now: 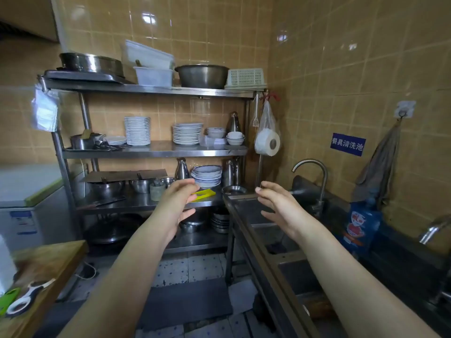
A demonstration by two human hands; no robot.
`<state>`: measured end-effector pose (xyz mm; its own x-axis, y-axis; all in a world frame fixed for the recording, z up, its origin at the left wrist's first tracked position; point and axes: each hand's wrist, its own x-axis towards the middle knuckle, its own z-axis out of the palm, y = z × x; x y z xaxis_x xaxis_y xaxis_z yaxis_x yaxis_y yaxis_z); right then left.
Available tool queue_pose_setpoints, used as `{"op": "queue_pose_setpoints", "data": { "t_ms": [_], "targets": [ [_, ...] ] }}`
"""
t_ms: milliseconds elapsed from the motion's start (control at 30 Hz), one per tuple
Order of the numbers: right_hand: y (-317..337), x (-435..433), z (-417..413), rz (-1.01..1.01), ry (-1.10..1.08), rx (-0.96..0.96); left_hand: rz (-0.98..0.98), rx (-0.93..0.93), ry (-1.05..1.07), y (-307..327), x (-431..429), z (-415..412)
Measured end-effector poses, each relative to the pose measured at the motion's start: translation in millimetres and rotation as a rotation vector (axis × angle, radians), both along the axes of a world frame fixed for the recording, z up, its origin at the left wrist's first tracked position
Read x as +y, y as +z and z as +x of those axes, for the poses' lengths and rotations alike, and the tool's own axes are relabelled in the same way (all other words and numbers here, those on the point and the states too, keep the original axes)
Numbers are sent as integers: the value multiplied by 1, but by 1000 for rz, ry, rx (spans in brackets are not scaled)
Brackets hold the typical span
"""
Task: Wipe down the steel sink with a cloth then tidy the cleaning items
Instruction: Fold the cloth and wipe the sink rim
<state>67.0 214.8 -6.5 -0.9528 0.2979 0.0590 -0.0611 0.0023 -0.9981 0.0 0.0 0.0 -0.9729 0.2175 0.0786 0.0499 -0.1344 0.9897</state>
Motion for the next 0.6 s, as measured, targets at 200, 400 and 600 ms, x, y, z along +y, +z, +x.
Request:
{"op": "queue_pose_setpoints", "data": {
  "t_ms": [200,400,600],
  "targets": [
    [8,-12,-78,-7,-55,77,20,-9,-2,4,-3,-71],
    [6,-17,-151,-77,-87,154,37,25,-10,12,-2,-136],
    [-3,-10,-199,-47,-74,117,31,18,-18,8,1,-187]
  ]
}}
